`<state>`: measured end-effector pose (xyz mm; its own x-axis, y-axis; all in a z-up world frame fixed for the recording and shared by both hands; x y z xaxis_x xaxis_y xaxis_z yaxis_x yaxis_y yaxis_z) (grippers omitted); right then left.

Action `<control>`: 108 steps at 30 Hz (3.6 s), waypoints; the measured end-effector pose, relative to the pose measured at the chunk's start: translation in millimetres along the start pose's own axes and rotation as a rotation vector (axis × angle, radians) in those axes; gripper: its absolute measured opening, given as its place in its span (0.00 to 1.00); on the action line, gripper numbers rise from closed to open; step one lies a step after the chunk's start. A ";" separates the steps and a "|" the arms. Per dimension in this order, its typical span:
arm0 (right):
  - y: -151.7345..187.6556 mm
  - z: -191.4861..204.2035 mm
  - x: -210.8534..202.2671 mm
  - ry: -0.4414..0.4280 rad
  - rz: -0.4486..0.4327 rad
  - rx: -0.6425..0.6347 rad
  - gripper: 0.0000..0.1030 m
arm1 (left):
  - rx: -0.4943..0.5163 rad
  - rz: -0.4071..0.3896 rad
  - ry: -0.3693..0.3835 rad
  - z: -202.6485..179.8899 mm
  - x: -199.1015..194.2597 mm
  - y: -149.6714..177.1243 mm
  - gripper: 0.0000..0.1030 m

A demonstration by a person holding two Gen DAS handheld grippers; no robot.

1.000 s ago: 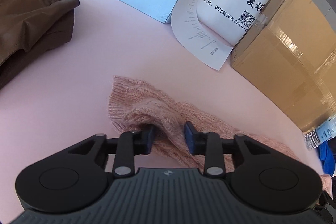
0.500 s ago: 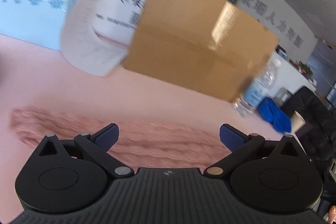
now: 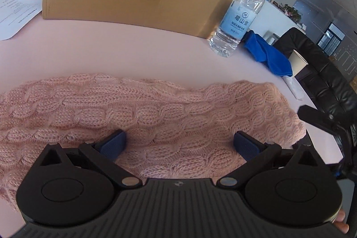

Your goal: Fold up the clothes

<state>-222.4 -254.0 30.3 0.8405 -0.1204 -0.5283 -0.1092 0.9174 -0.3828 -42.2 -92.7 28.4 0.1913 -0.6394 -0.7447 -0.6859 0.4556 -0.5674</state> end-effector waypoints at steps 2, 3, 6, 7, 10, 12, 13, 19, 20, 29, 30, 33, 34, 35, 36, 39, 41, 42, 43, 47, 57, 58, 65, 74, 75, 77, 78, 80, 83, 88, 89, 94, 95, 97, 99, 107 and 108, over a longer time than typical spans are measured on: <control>-2.7 -0.4 5.9 -0.005 -0.008 -0.006 0.99 | 0.005 -0.002 0.008 1.0 -0.8 1.0 1.00; -4.8 -0.3 8.5 -0.004 -0.019 -0.021 0.99 | 0.005 -0.003 0.012 1.4 -1.4 1.2 1.00; -8.2 0.5 13.3 -0.001 -0.028 -0.077 0.97 | 0.003 -0.003 0.035 4.3 -3.4 1.0 1.00; -8.4 1.6 14.2 0.004 -0.029 -0.109 0.88 | 0.001 -0.003 0.043 5.7 -4.3 1.0 1.00; -6.4 7.4 15.1 0.047 -0.042 -0.195 0.57 | -0.005 -0.003 0.060 9.7 -7.0 1.0 1.00; -4.0 11.6 13.3 0.062 -0.057 -0.242 0.45 | -0.003 -0.004 0.060 9.8 -8.0 1.9 1.00; -4.1 13.8 13.9 0.060 -0.064 -0.258 0.38 | -0.001 -0.005 0.059 9.5 -8.4 2.1 1.00; 3.9 31.7 4.5 0.077 -0.116 -0.357 0.17 | -0.030 -0.003 0.075 14.5 -13.7 2.6 1.00; 4.7 34.9 3.6 0.085 -0.121 -0.371 0.17 | -0.035 -0.001 0.078 15.6 -14.9 2.5 1.00; 25.4 95.3 -11.7 0.140 -0.216 -0.594 0.15 | -0.076 -0.055 -0.033 28.6 -52.2 -2.6 1.00; 26.6 100.6 -11.9 0.140 -0.222 -0.607 0.15 | -0.072 -0.082 -0.066 32.3 -59.8 -2.9 1.00; 39.8 127.1 -12.1 0.152 -0.246 -0.703 0.15 | -0.081 -0.092 -0.157 56.5 -71.8 1.9 1.00; 43.3 132.4 -12.1 0.152 -0.249 -0.723 0.15 | -0.107 -0.072 -0.159 66.8 -71.6 4.2 1.00; 48.7 140.6 -11.9 0.142 -0.253 -0.750 0.14 | -0.145 -0.043 -0.150 80.2 -71.1 6.9 1.00; 53.6 147.9 -12.0 0.131 -0.254 -0.771 0.14 | -0.180 -0.030 -0.136 91.5 -72.7 8.7 1.00; 69.2 169.0 -10.9 0.094 -0.251 -0.838 0.14 | -0.268 -0.054 -0.102 118.4 -86.9 11.6 1.00; 81.4 183.1 -8.7 0.068 -0.245 -0.891 0.14 | -0.300 -0.091 -0.125 131.2 -97.8 14.7 1.00; 84.9 187.1 -7.2 0.060 -0.241 -0.905 0.14 | -0.316 -0.110 -0.140 137.7 -103.4 16.5 1.00; 91.7 193.5 -3.1 0.038 -0.220 -0.923 0.14 | -0.335 -0.125 -0.155 144.6 -107.8 18.9 1.00; 122.6 212.5 12.1 -0.048 -0.139 -0.987 0.14 | -0.409 -0.166 -0.139 169.5 -122.6 30.5 1.00; 176.2 223.4 43.9 -0.205 0.074 -1.073 0.15 | -0.507 -0.335 -0.153 195.2 -163.4 53.6 1.00; 181.2 221.6 50.1 -0.208 0.113 -1.084 0.16 | -0.525 -0.359 -0.161 198.5 -168.2 56.1 1.00; 194.2 210.7 68.7 -0.322 0.376 -1.075 0.81 | -0.598 -0.419 -0.145 216.8 -185.5 71.6 1.00; 132.5 183.7 4.3 -0.511 0.217 -0.924 0.95 | -0.565 -0.531 -0.171 213.6 -199.4 74.8 1.00; 119.5 175.9 -0.3 -0.481 0.185 -0.894 0.95 | -0.558 -0.549 -0.182 211.1 -204.9 75.9 1.00; 103.2 162.9 1.9 -0.411 0.132 -0.849 0.94 | -0.538 -0.565 -0.182 201.8 -217.8 78.4 1.00; 95.4 156.5 3.4 -0.376 0.106 -0.826 0.93 | -0.521 -0.571 -0.160 195.5 -223.7 79.6 1.00; 79.7 138.7 11.4 -0.342 0.103 -0.750 0.92 | -0.452 -0.575 -0.057 171.8 -235.0 78.1 1.00; 68.3 124.8 20.4 -0.379 0.141 -0.638 0.92 | -0.385 -0.514 0.103 138.7 -228.1 62.3 1.00; 62.6 113.9 17.8 -0.422 0.155 -0.611 0.94 | -0.360 -0.364 0.051 113.4 -165.5 40.9 1.00; 63.1 113.4 16.8 -0.426 0.155 -0.619 0.94 | -0.378 -0.344 -0.004 117.5 -151.4 41.8 1.00; 68.8 112.1 20.0 -0.429 0.192 -0.640 0.95 | -0.518 -0.339 -0.021 160.3 -135.0 52.1 1.00; 70.5 111.7 23.1 -0.421 0.206 -0.639 0.95 | -0.529 -0.353 -0.007 165.2 -136.6 53.7 1.00; 71.0 109.8 29.3 -0.392 0.212 -0.618 0.95 | -0.535 -0.378 -0.010 171.0 -139.2 55.4 1.00; 71.1 107.7 35.6 -0.362 0.215 -0.595 0.95 | -0.525 -0.394 -0.048 173.5 -140.6 55.0 1.00; 65.9 96.8 74.3 -0.330 0.363 -0.448 0.95 | -0.501 -0.457 -0.083 148.8 -189.3 77.7 1.00; 66.5 96.6 79.3 -0.335 0.388 -0.430 0.95 | -0.502 -0.465 -0.063 146.6 -193.2 82.1 1.00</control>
<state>-111.7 -165.9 36.1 0.8096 0.3758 -0.4510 -0.5802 0.6290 -0.5174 -32.5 159.1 74.1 0.5750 -0.6545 -0.4909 -0.7620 -0.2098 -0.6127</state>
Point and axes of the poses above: each gripper's, at about its wrist camera, not at the fingertips, and x roughly the way its jaws point, z to its left, y to its underside, the point moved 2 cm from there along x, roughly the way its jaws point, and after that the axes turned 7 degrees about z, right-handed, at the moved point
